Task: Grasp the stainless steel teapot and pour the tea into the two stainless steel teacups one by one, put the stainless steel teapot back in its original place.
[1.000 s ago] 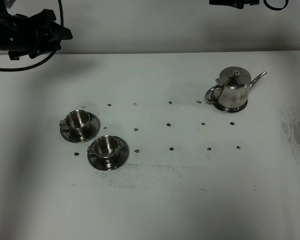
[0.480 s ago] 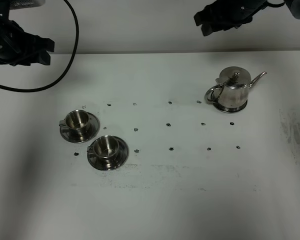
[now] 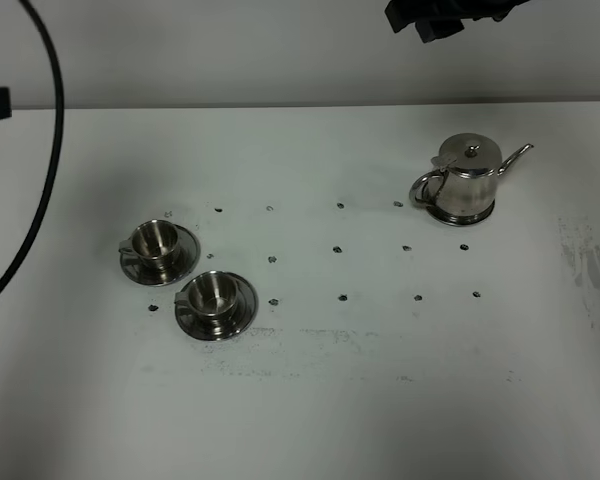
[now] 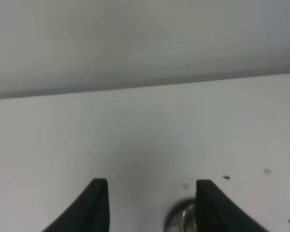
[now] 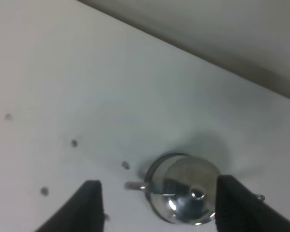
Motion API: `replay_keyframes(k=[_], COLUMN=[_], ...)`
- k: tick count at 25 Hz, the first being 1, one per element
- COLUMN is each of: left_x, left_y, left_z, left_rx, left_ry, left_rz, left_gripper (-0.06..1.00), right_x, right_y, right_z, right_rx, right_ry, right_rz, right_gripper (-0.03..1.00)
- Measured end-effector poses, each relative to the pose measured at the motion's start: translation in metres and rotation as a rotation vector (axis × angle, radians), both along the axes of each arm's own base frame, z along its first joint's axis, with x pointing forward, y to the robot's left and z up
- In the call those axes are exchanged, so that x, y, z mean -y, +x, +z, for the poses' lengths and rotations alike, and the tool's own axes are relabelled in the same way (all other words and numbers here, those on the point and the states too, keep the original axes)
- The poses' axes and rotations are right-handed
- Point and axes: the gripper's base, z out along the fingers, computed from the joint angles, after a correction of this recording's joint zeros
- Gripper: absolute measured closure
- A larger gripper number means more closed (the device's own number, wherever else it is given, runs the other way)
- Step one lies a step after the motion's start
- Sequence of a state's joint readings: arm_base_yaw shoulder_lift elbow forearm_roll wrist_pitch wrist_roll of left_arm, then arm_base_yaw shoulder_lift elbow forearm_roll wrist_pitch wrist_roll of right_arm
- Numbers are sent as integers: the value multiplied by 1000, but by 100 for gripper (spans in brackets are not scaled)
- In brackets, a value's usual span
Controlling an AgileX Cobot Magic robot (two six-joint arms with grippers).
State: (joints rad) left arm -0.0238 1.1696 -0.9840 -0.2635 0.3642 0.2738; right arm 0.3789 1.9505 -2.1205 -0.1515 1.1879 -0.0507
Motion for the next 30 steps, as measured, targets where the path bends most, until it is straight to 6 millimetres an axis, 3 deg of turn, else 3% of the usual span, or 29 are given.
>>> replay_keyframes(k=[3, 6, 10, 16, 22, 30], left_x=[-2, -5, -12, -14, -12, -13], left_y=[-43, -85, -127, -181, -213, -235], left_z=[8, 9, -9, -42, -76, -89], left_rx=[40, 12, -134, -166, -203, -228], left_ry=[22, 39, 60, 50, 22, 27], left_rz=[-5, 14, 78, 102, 88, 83], left_gripper=[52, 55, 57, 58, 58, 58], right_x=[-8, -10, -6, -13, -30, -44], right_y=[-23, -39, -46, -48, -55, -59], right_z=[16, 16, -2, -30, -30, -26], right_rx=[82, 104, 76, 30, 57, 103], right_ry=[4, -20, -36, -43, -29, -14], right_rz=[29, 28, -4, 3, 55, 105], right_gripper=[48, 48, 48, 48, 48, 48])
